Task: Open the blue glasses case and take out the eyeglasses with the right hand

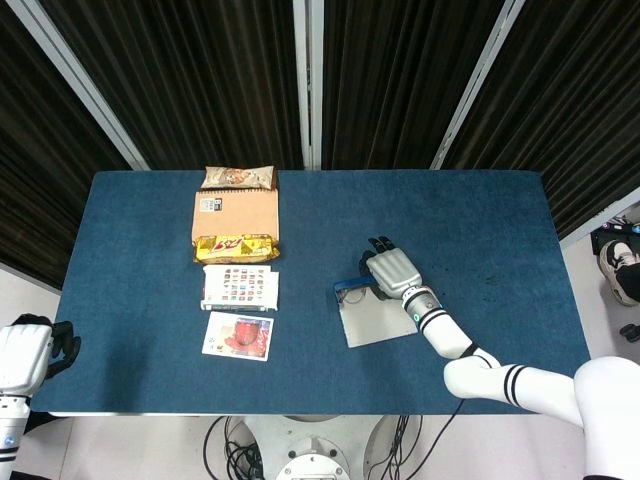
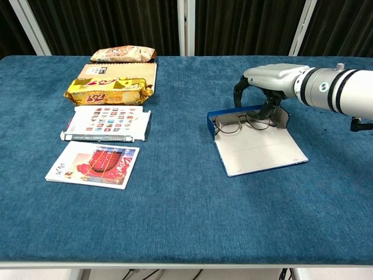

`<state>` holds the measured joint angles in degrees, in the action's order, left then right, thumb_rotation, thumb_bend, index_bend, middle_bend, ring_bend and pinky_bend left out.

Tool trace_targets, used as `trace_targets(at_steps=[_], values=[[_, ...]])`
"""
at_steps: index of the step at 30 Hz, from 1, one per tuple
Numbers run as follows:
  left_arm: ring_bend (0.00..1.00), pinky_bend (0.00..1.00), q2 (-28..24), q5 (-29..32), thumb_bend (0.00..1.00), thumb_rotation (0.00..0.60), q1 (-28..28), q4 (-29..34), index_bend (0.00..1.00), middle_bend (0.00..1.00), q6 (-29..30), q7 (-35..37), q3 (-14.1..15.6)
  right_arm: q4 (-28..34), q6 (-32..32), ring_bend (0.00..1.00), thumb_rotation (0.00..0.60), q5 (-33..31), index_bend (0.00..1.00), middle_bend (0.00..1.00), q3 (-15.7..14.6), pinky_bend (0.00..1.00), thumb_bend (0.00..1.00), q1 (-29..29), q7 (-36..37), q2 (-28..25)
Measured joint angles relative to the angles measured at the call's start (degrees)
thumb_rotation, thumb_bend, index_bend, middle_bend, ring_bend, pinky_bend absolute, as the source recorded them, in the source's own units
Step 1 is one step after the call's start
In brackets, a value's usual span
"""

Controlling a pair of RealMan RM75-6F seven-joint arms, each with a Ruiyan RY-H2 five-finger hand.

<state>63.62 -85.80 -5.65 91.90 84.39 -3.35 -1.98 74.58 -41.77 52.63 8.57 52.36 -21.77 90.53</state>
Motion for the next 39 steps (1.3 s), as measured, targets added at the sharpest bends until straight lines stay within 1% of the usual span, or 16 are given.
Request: trace_targets(at_steps=[5, 8, 12, 14, 19, 22, 28, 33, 34, 35, 37, 39], values=[[0.58, 0.43, -0.01, 0.0, 0.41, 0.6, 0.0, 0.02, 0.76, 0.79, 0.01, 0.02, 0.0, -0.09, -1.13, 0.0, 0.6, 0.58, 0.53, 0.28, 0.05, 0.0, 0.44, -0.21, 0.36, 0.31], [0.58, 0.43, -0.01, -0.01, 0.41, 0.6, 0.0, -0.01, 0.76, 0.79, 0.0, 0.06, 0.0, -0.17, -3.01, 0.0, 0.6, 1.8, 0.56, 0.29, 0.08, 0.0, 0.44, -0.75, 0.78, 0.68], [0.58, 0.43, -0.02, -0.07, 0.41, 0.6, 0.0, -0.02, 0.76, 0.79, 0.02, 0.12, 0.02, -0.66, -7.85, 0.0, 0.6, 4.94, 0.59, 0.3, 0.04, 0.0, 0.44, -2.19, 1.75, 1.75], [0.58, 0.43, -0.02, -0.08, 0.41, 0.6, -0.01, -0.03, 0.76, 0.79, 0.01, 0.18, 0.03, -1.48, -11.44, 0.0, 0.6, 7.43, 0.6, 0.31, -0.12, 0.0, 0.44, -3.29, 2.57, 2.75], [0.58, 0.43, 0.0, -0.11, 0.41, 0.6, -0.01, -0.06, 0.76, 0.79, 0.02, 0.15, 0.03, -6.79, -20.15, 0.0, 0.6, 14.49, 0.62, 0.33, -0.95, 0.0, 0.44, -6.43, 6.21, 6.63], [0.58, 0.43, 0.01, -0.1, 0.41, 0.6, -0.01, -0.06, 0.76, 0.79, 0.03, 0.08, 0.03, -11.3, -22.91, 0.0, 0.6, 17.51, 0.63, 0.33, -1.35, 0.0, 0.44, -7.68, 8.73, 9.1], [0.58, 0.43, 0.04, -0.04, 0.41, 0.6, -0.01, -0.02, 0.76, 0.79, 0.04, -0.04, 0.01, -19.44, -24.27, 0.0, 0.6, 21.11, 0.63, 0.33, -1.27, 0.0, 0.44, -8.56, 12.36, 13.74], [0.58, 0.43, 0.03, -0.01, 0.41, 0.6, 0.0, -0.01, 0.76, 0.79, 0.02, -0.03, 0.01, -21.46, -21.78, 0.0, 0.6, 20.8, 0.63, 0.32, 0.56, 0.0, 0.44, -7.45, 12.99, 15.27], [0.58, 0.43, 0.03, 0.01, 0.41, 0.6, 0.0, 0.0, 0.76, 0.79, 0.02, -0.04, 0.01, -21.91, -20.66, 0.0, 0.6, 20.39, 0.61, 0.3, 1.18, 0.0, 0.42, -6.92, 12.61, 15.51], [0.58, 0.43, 0.03, 0.03, 0.41, 0.6, 0.0, 0.0, 0.76, 0.79, 0.01, -0.06, 0.0, -22.13, -19.63, 0.0, 0.6, 19.99, 0.57, 0.29, 1.64, 0.0, 0.4, -6.49, 12.19, 15.63], [0.58, 0.43, 0.04, 0.07, 0.41, 0.6, -0.01, 0.0, 0.76, 0.79, -0.01, -0.06, -0.01, -22.26, -16.74, 0.0, 0.6, 18.61, 0.44, 0.24, 2.72, 0.0, 0.36, -5.44, 10.57, 15.7], [0.58, 0.43, 0.01, 0.1, 0.41, 0.6, -0.01, 0.01, 0.76, 0.79, -0.04, 0.0, -0.02, -21.77, -13.97, 0.0, 0.6, 16.99, 0.24, 0.19, 3.6, 0.0, 0.32, -4.58, 8.44, 15.39]])
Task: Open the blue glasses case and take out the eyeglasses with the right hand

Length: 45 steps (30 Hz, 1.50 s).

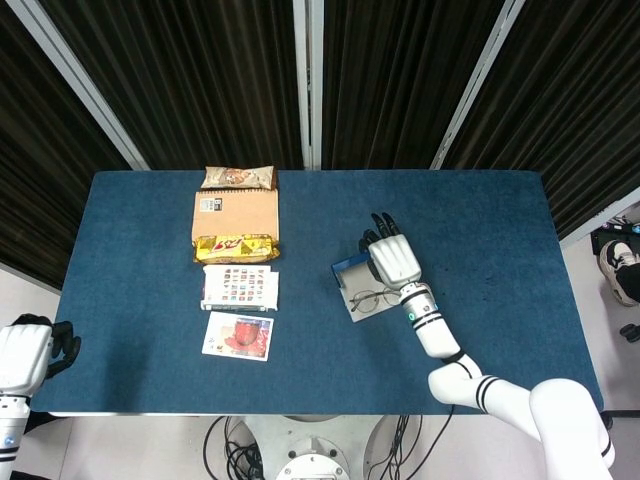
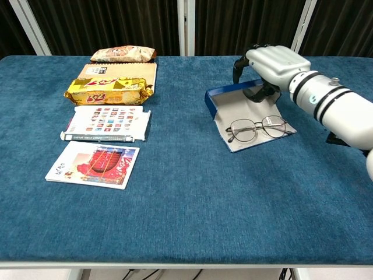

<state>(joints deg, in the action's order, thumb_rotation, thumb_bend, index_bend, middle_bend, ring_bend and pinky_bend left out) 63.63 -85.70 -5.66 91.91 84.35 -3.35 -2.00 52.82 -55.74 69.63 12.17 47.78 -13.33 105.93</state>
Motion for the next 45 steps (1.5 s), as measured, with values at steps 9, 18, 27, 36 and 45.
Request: trace_targets(at_steps=[9, 18, 27, 36, 45], values=[[0.58, 0.43, -0.1, -0.11, 0.41, 0.6, -0.01, 0.01, 0.76, 0.79, -0.04, 0.39, 0.05, 14.29, 3.72, 0.0, 0.6, -4.13, 0.09, 0.19, 1.22, 0.0, 0.31, -0.34, -5.9, -7.35], [0.58, 0.43, -0.06, -0.17, 0.41, 0.6, 0.03, 0.12, 0.76, 0.79, 0.08, -0.03, 0.09, 22.89, 1.78, 0.0, 0.6, -1.32, 0.37, 0.24, -4.12, 0.0, 0.33, -6.59, -1.58, -14.12], [0.58, 0.43, -0.07, -0.06, 0.41, 0.6, 0.01, 0.07, 0.76, 0.79, -0.01, 0.1, 0.05, 18.11, 4.33, 0.0, 0.6, -1.33, 0.44, 0.24, -4.1, 0.0, 0.37, -5.92, -0.34, -11.15], [0.58, 0.43, -0.1, -0.13, 0.41, 0.6, 0.0, 0.04, 0.76, 0.79, -0.02, 0.3, 0.08, 17.35, 5.33, 0.0, 0.6, -1.69, 0.48, 0.25, -4.32, 0.0, 0.4, -5.94, -0.75, -10.58], [0.58, 0.43, -0.09, -0.1, 0.41, 0.6, 0.0, 0.06, 0.76, 0.79, -0.03, 0.3, 0.06, 16.61, 5.24, 0.0, 0.6, -0.64, 0.69, 0.33, -4.27, 0.0, 0.44, -5.97, 0.37, -10.0]])
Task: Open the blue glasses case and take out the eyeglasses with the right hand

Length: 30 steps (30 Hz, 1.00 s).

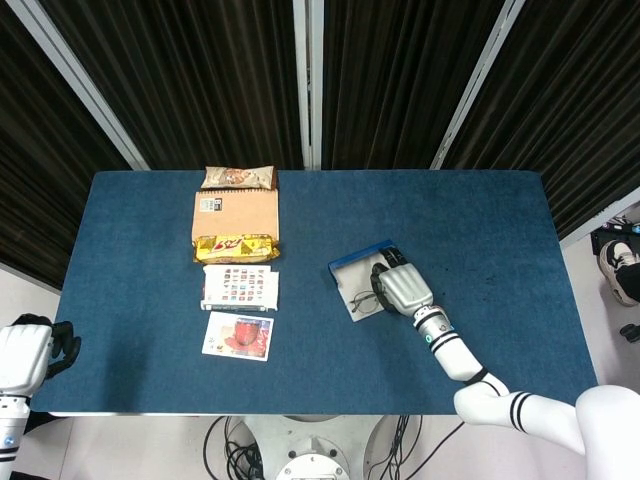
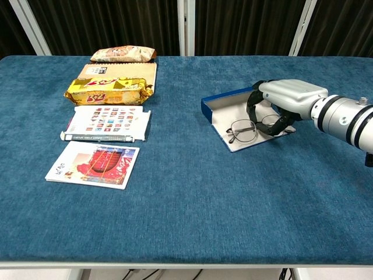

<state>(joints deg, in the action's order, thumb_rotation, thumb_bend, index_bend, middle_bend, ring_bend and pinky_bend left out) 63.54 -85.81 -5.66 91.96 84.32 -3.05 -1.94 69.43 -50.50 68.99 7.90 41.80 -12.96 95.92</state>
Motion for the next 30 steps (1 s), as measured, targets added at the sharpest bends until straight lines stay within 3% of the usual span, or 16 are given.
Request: trace_targets(at_steps=[4, 12, 19, 21, 26, 28, 30], values=[[0.58, 0.43, -0.02, 0.0, 0.41, 0.6, -0.02, -0.03, 0.76, 0.79, -0.03, 0.09, 0.0, 1.26, -1.34, 0.01, 0.6, 2.89, 0.76, 0.36, -0.65, 0.0, 0.44, -0.41, 1.66, -0.99], [0.58, 0.43, -0.02, -0.07, 0.41, 0.6, -0.01, 0.05, 0.76, 0.79, 0.01, -0.09, 0.03, 8.54, -4.81, 0.01, 0.6, 14.63, 0.76, 0.37, -4.06, 0.0, 0.44, -0.67, 6.3, -6.59], [0.58, 0.43, -0.01, 0.01, 0.41, 0.6, 0.04, 0.02, 0.76, 0.79, 0.06, -0.08, 0.02, 11.87, 0.71, 0.01, 0.6, 18.74, 0.71, 0.33, -5.18, 0.0, 0.39, 4.26, 5.03, -6.77], [0.58, 0.43, -0.03, 0.03, 0.41, 0.6, 0.04, -0.01, 0.76, 0.79, 0.02, 0.01, 0.02, 11.79, 2.54, 0.01, 0.6, 18.58, 0.63, 0.29, -5.1, 0.0, 0.39, 5.36, 3.19, -5.93], [0.58, 0.43, -0.06, 0.01, 0.41, 0.6, 0.01, -0.09, 0.76, 0.79, -0.03, 0.23, 0.02, 12.45, 5.98, 0.0, 0.6, 15.84, 0.12, 0.11, -4.86, 0.0, 0.35, 6.86, -4.05, -4.78], [0.58, 0.43, -0.07, -0.02, 0.41, 0.6, 0.0, -0.14, 0.76, 0.79, -0.05, 0.35, 0.03, 13.77, 5.84, 0.0, 0.6, 14.04, 0.03, 0.05, -4.71, 0.0, 0.35, 6.6, -6.86, -5.05], [0.58, 0.43, -0.07, -0.03, 0.41, 0.6, 0.0, -0.15, 0.76, 0.79, -0.06, 0.39, 0.03, 15.16, 4.55, 0.0, 0.6, 13.1, 0.0, 0.03, -4.61, 0.0, 0.35, 5.85, -7.95, -5.82]])
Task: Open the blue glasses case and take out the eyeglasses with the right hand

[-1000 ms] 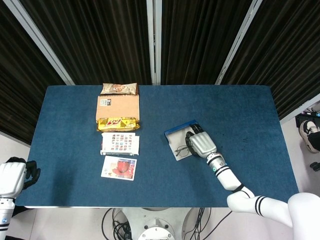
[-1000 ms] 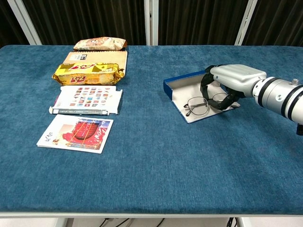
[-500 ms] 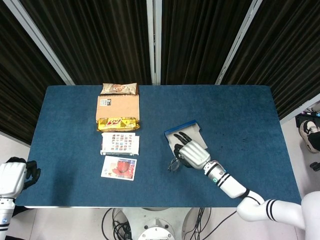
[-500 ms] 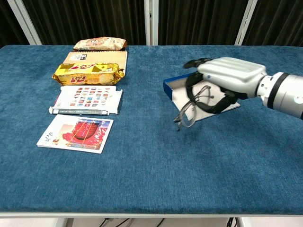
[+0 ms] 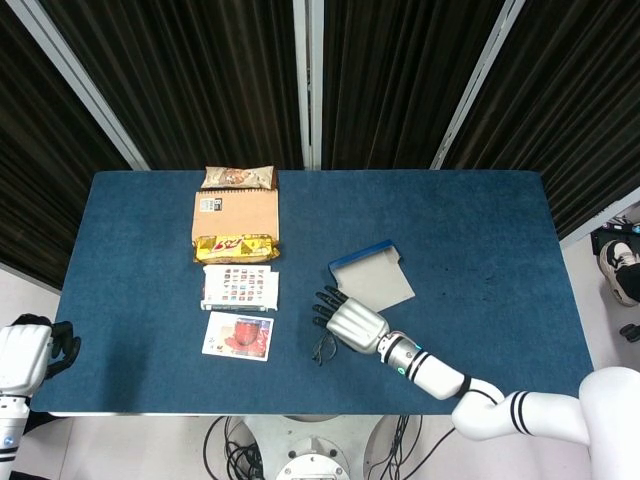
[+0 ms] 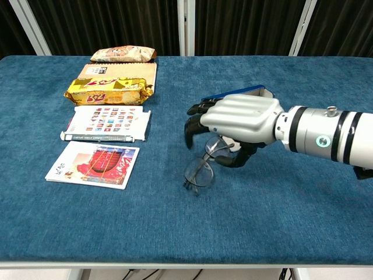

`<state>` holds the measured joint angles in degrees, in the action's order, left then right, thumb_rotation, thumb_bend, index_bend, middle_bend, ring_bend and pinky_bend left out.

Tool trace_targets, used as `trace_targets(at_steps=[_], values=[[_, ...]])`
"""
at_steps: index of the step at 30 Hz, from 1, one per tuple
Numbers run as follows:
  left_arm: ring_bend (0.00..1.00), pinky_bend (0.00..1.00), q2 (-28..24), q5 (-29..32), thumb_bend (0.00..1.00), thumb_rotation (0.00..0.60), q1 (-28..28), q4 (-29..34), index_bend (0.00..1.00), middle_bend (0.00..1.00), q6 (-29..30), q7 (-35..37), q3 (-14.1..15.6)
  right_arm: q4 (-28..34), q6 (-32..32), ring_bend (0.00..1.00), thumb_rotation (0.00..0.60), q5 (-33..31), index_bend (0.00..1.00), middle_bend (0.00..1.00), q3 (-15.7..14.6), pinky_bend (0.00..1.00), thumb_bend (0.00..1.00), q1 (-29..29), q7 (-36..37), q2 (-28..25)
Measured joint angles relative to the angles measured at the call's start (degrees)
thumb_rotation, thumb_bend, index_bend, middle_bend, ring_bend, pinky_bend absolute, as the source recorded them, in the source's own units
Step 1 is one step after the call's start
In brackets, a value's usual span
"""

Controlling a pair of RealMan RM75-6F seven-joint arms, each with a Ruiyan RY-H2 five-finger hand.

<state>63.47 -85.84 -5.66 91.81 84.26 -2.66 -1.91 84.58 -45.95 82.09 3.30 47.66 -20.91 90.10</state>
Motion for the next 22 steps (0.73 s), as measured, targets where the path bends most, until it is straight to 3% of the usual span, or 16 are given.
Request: trace_targets(at_steps=[6, 11, 16, 22], values=[[0.58, 0.43, 0.03, -0.04, 0.41, 0.6, 0.01, 0.12, 0.76, 0.79, 0.06, -0.31, 0.0, 5.85, -10.35, 0.0, 0.6, -0.36, 0.0, 0.06, -0.02, 0.0, 0.35, -5.75, 0.1, -6.07], [0.58, 0.43, 0.08, -0.09, 0.41, 0.6, 0.06, 0.19, 0.76, 0.79, 0.19, -0.53, 0.03, 11.22, -22.67, 0.0, 0.6, -0.34, 0.0, 0.06, -1.15, 0.0, 0.35, -14.45, 1.75, -14.0], [0.58, 0.43, 0.14, -0.11, 0.41, 0.6, 0.12, 0.24, 0.76, 0.79, 0.31, -0.73, 0.03, 14.97, -34.62, 0.0, 0.6, 0.65, 0.0, 0.06, -3.83, 0.0, 0.35, -24.9, 6.28, -21.41], [0.58, 0.43, 0.22, -0.03, 0.41, 0.6, 0.12, 0.26, 0.76, 0.79, 0.34, -1.14, -0.02, 16.36, -45.7, 0.0, 0.6, 3.54, 0.0, 0.06, -7.62, 0.0, 0.35, -35.5, 12.69, -26.62]])
